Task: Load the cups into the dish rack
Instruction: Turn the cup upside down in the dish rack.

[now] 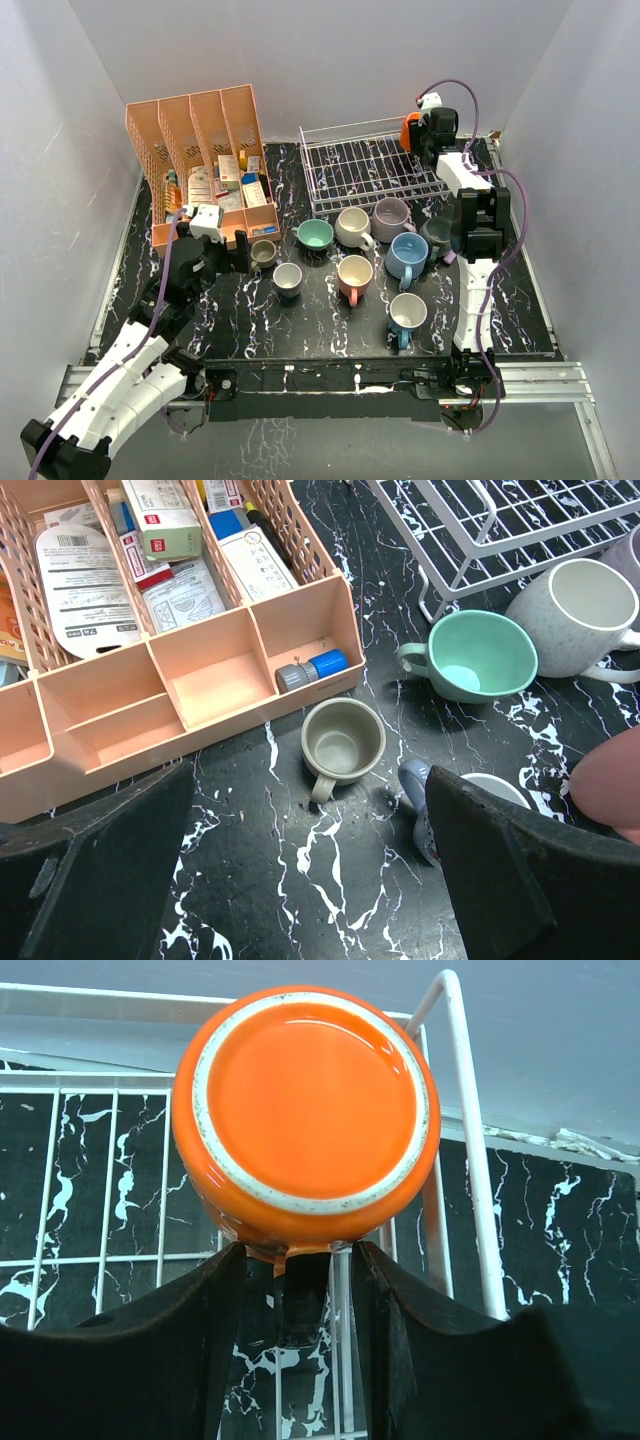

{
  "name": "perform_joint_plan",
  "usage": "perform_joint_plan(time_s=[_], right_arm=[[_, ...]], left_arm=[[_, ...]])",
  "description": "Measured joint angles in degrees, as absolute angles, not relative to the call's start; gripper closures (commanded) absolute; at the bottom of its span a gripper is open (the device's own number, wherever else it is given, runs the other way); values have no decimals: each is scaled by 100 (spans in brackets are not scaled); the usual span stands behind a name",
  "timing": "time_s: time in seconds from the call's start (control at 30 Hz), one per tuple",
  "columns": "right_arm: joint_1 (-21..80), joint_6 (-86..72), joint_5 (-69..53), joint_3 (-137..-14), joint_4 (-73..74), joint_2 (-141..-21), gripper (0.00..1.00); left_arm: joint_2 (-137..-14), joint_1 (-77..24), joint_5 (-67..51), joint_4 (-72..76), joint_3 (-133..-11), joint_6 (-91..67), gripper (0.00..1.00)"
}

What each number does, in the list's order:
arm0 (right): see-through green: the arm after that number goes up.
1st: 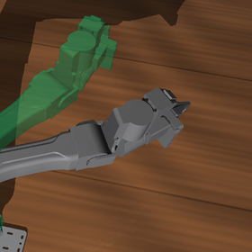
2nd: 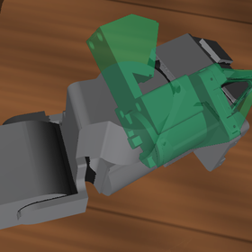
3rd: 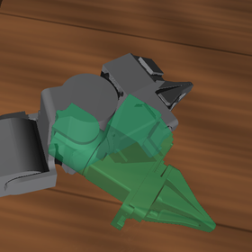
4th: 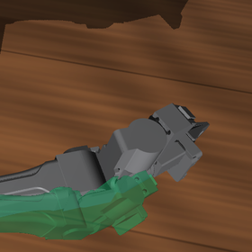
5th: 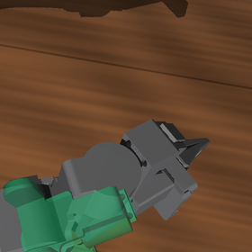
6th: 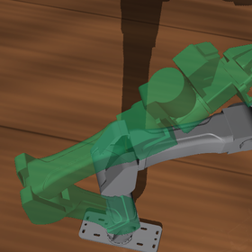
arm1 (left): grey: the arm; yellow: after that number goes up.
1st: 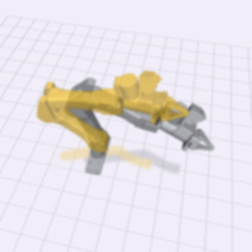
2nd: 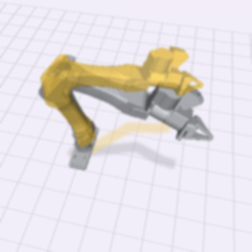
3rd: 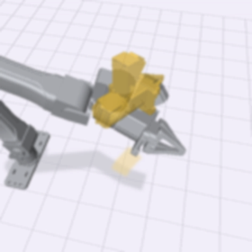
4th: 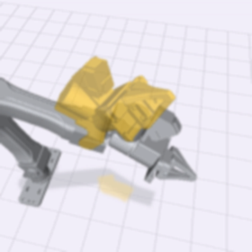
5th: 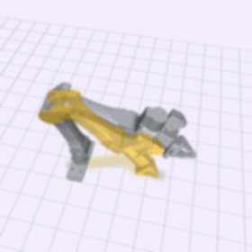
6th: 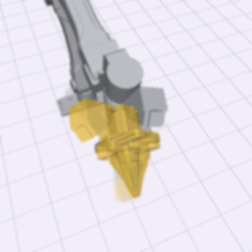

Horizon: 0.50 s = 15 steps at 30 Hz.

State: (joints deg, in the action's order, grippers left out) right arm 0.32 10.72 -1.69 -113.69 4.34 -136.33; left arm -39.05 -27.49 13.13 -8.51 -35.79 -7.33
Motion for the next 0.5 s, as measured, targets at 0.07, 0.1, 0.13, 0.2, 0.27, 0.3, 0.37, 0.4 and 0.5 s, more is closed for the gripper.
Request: perform_joint_plan(time_s=[0.07,0.1,0.13,0.2,0.27,0.3,0.37,0.4,0.5], right_arm=[[32,1162,-163,-11362,434,-13607,52],[32,1197,-161,-11351,434,-13579,51],[32,1238,-165,-11345,438,-13526,51],[34,1313,-246,-11295,429,-13380,49],[32,1411,-456,-11153,449,-13109,48],[32,1481,-613,-11074,458,-12958,48],[30,1629,-996,-10984,513,-12665,49],[30,1704,-1214,-10969,565,-12529,56],[30,1968,-1785,-10967,626,-12228,88]], left_arm=[[-3868,-2749,1313,-873,-3579,-733,3],[-3846,-2749,1313,-886,-3579,-735,3],[-3824,-2749,1313,-902,-3579,-735,3],[-3791,-2749,1313,-913,-3579,-744,3],[-3771,-2749,1313,-921,-3579,-746,3],[-3763,-2749,1313,-930,-3579,-746,3],[-3752,-2749,1313,-943,-3579,-746,3],[-3747,-2749,1315,-950,-3579,-749,3],[-3728,-2749,1315,-952,-3579,-749,3]])
